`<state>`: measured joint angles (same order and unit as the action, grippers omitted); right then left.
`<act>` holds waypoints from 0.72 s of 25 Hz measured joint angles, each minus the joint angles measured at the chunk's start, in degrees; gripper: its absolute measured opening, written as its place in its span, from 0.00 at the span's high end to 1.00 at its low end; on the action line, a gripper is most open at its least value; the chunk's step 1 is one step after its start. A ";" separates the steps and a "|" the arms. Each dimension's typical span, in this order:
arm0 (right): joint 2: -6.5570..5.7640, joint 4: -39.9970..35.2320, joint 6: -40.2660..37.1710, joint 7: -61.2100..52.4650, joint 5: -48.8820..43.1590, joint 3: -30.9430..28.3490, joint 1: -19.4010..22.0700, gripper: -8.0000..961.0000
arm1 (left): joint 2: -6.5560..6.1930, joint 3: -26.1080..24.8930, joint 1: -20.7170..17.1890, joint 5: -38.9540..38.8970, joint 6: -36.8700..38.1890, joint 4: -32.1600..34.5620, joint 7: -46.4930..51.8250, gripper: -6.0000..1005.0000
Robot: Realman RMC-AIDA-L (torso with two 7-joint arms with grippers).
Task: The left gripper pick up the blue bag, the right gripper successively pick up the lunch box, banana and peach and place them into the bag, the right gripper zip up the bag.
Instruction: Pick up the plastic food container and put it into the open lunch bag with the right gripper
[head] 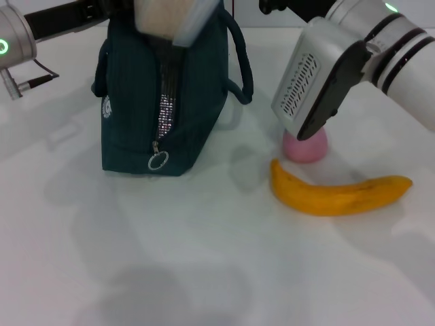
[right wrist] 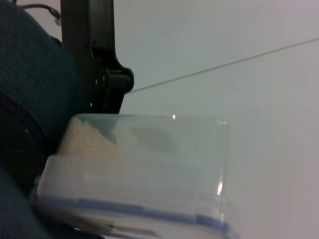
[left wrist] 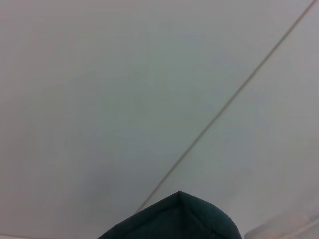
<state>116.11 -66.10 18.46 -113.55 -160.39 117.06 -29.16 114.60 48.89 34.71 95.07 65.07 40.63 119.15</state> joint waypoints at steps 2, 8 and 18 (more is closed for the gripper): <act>0.00 -0.47 0.20 0.40 -0.24 0.00 0.66 0.92 | 0.04 0.00 -0.12 0.06 -0.76 -0.05 0.00 0.93; 0.02 -0.09 1.46 1.00 -0.79 0.42 2.74 0.93 | 0.20 -0.02 0.08 0.19 -2.66 -0.59 -0.06 0.92; -0.26 -0.25 3.71 1.26 -0.78 1.46 5.03 0.96 | 0.40 -0.02 -0.16 0.37 -4.47 -0.91 -0.14 0.92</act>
<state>115.86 -66.35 22.17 -112.29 -161.16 118.51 -24.13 115.00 48.86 34.55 95.44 60.60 39.72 119.01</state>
